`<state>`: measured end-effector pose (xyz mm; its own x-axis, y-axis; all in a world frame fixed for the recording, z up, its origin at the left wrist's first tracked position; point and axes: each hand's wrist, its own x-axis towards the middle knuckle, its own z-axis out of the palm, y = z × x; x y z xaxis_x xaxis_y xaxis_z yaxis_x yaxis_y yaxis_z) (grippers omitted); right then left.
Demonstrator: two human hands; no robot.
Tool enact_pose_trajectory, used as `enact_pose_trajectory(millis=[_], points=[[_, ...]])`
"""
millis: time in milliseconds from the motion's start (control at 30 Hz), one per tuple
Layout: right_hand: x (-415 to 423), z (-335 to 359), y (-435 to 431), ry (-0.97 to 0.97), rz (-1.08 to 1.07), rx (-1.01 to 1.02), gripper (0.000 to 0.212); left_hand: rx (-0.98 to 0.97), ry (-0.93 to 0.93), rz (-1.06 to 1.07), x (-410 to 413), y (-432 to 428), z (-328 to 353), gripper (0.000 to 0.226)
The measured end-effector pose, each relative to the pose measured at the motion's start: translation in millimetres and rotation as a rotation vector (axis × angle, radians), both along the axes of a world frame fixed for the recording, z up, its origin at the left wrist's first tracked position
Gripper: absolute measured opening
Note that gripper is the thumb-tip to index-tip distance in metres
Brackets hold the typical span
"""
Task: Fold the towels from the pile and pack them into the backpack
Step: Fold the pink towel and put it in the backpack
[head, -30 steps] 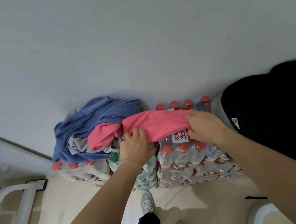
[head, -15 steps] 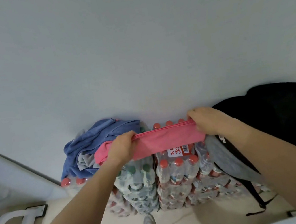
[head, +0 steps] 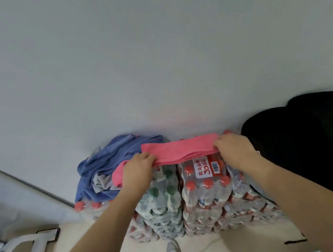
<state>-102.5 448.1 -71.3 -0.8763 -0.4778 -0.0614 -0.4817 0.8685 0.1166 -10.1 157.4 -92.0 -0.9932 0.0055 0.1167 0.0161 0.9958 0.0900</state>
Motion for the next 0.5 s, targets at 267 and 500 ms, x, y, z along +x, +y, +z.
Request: enact_pose_trajectory(millis=[267, 500], points=[[67, -64, 4, -0.208, -0.077, 0.134, 0.034, -0.115, -0.187, 0.001, 70, 27, -75, 0.039], [25, -68, -37, -0.208, 0.218, -0.154, 0.052, -0.02, -0.117, 0.071, 13, 20, -61, 0.026]])
